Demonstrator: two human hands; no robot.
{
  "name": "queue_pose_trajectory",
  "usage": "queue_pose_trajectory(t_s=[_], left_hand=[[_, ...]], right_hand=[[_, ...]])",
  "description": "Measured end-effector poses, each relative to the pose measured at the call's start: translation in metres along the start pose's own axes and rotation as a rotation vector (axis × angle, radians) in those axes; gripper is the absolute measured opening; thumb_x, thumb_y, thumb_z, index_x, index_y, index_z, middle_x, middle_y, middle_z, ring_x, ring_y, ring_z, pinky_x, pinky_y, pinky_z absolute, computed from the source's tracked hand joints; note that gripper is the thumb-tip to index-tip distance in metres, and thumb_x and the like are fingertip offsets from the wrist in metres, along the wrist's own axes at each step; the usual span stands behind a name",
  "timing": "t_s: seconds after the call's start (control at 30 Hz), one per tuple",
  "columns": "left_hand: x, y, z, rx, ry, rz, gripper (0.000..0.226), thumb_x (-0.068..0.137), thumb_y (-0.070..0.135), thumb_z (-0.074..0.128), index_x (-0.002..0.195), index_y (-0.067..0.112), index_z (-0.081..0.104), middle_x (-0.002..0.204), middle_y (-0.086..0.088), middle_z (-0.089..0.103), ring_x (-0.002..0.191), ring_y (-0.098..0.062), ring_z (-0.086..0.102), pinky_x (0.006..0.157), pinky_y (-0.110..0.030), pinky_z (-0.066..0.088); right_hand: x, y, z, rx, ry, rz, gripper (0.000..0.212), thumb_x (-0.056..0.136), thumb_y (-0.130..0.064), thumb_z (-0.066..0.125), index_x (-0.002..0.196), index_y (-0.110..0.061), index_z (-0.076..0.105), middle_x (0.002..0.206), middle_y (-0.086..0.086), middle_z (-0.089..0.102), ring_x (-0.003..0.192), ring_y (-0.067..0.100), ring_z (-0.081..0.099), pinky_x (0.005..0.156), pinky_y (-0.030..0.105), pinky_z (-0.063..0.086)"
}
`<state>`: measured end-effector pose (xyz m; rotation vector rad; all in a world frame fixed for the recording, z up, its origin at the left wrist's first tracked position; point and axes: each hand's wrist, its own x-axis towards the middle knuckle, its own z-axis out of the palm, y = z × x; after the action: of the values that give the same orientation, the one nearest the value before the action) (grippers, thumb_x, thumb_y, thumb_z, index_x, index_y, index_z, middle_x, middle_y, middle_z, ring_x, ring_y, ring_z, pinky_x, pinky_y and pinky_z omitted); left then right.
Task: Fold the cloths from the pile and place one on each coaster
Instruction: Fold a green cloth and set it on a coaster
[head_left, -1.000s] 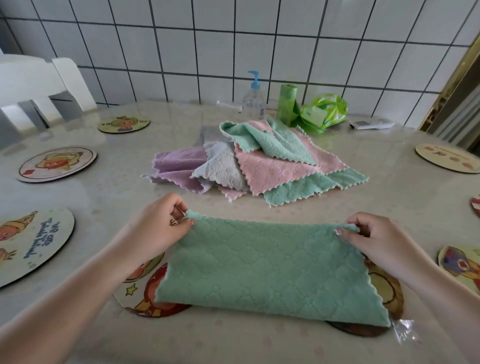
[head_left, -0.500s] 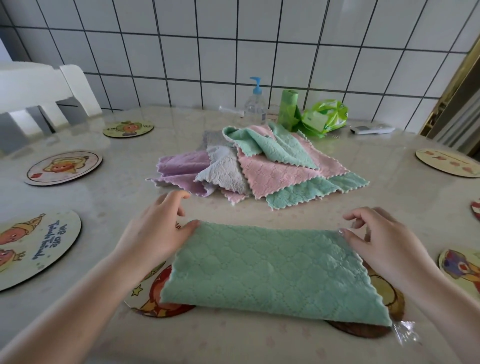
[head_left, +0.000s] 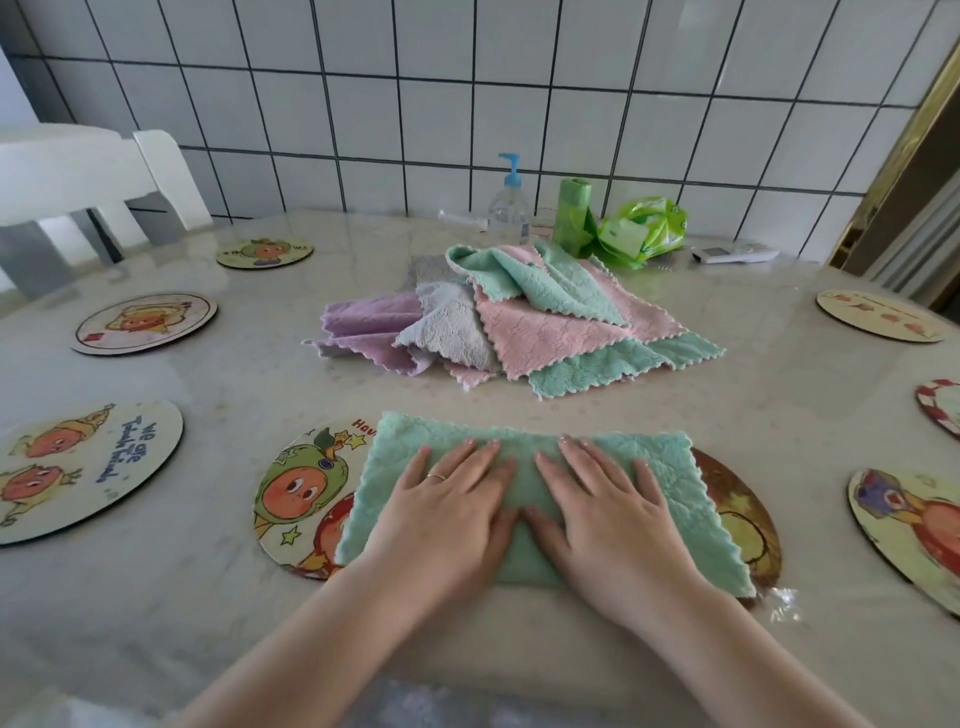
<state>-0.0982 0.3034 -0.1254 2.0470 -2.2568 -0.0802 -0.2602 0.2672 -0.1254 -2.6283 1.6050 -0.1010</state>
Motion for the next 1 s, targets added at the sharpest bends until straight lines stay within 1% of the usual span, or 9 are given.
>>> queue_pose_trajectory(t_s=[0.1,0.23,0.4,0.5,0.57,0.63,0.77,0.9,1.0], left_hand=[[-0.005,-0.01,0.0,0.037,-0.017,-0.01,0.089,0.071,0.071,-0.014,0.148,0.031,0.005,0.157,0.01,-0.004,0.145,-0.012,-0.005,0.115,-0.04,-0.006],[-0.016,-0.029,-0.003,0.082,-0.017,-0.049,0.085,0.07,0.072,-0.015,0.146,0.033,-0.011,0.154,0.009,-0.017,0.142,-0.012,-0.017,0.113,-0.037,-0.011],[-0.028,-0.049,-0.003,0.073,-0.064,-0.14,0.103,0.053,0.08,-0.029,0.145,0.035,-0.015,0.15,0.012,-0.023,0.134,-0.005,-0.025,0.115,-0.042,-0.012],[-0.033,-0.051,-0.005,0.066,-0.025,-0.153,0.108,0.054,0.081,-0.028,0.147,0.034,-0.001,0.155,0.01,-0.008,0.142,-0.009,-0.012,0.116,-0.045,-0.005],[-0.037,-0.044,-0.01,0.073,0.122,-0.051,0.087,0.075,0.077,0.003,0.14,0.03,0.037,0.15,0.007,0.03,0.141,-0.014,0.022,0.113,-0.048,0.012],[-0.042,-0.03,-0.013,-0.004,0.282,0.088,0.054,0.081,0.06,0.035,0.116,0.03,0.064,0.124,0.011,0.061,0.121,-0.012,0.053,0.106,-0.046,0.032],[-0.048,-0.002,-0.009,-0.106,0.337,0.292,0.027,0.077,0.045,0.05,0.096,0.037,0.068,0.093,0.023,0.065,0.091,0.001,0.059,0.094,-0.024,0.041],[-0.05,0.006,-0.004,-0.124,0.346,0.306,0.022,0.082,0.039,0.047,0.086,0.037,0.068,0.082,0.022,0.064,0.078,0.001,0.058,0.077,-0.022,0.045],[-0.048,0.011,-0.003,-0.1,0.372,0.286,0.015,0.079,0.037,0.055,0.083,0.037,0.069,0.077,0.021,0.063,0.072,0.0,0.059,0.069,-0.023,0.05]], right_hand=[[-0.011,0.011,-0.007,-0.012,-0.043,0.049,0.086,0.07,-0.073,-0.01,0.147,-0.035,-0.004,0.158,-0.005,-0.012,0.144,0.011,-0.013,0.117,0.044,-0.005],[-0.028,0.028,-0.009,-0.026,-0.086,0.122,0.08,0.075,-0.074,-0.002,0.145,-0.036,-0.014,0.156,-0.006,-0.02,0.142,0.009,-0.019,0.117,0.041,-0.007],[-0.045,0.048,-0.008,0.008,-0.109,0.199,0.097,0.054,-0.08,-0.025,0.143,-0.042,-0.018,0.154,-0.011,-0.024,0.141,0.007,-0.021,0.118,0.042,-0.002],[-0.045,0.053,-0.016,0.029,-0.147,0.228,0.078,0.076,-0.075,-0.002,0.146,-0.041,-0.009,0.156,-0.01,-0.017,0.143,0.009,-0.016,0.118,0.045,-0.002],[-0.037,0.051,-0.025,0.029,-0.102,0.182,0.066,0.089,-0.064,0.021,0.148,-0.037,0.008,0.158,-0.011,-0.002,0.144,0.009,-0.008,0.117,0.048,0.001],[-0.021,0.045,-0.038,0.115,-0.023,0.097,0.054,0.094,-0.052,0.033,0.144,-0.033,0.026,0.155,-0.013,0.016,0.144,0.008,0.006,0.117,0.048,0.004],[0.022,0.022,-0.05,0.295,-0.012,-0.087,0.038,0.097,-0.03,0.044,0.133,-0.024,0.049,0.144,-0.008,0.042,0.13,0.008,0.04,0.113,0.04,0.027],[0.056,0.012,-0.043,0.357,-0.103,-0.12,0.026,0.095,-0.02,0.048,0.118,-0.022,0.061,0.125,-0.004,0.06,0.07,0.006,0.062,0.069,0.023,0.052],[0.071,0.012,-0.038,0.356,-0.1,-0.129,0.016,0.09,-0.016,0.057,0.103,-0.021,0.065,0.107,-0.005,0.067,0.086,0.007,0.062,0.083,0.028,0.053]])
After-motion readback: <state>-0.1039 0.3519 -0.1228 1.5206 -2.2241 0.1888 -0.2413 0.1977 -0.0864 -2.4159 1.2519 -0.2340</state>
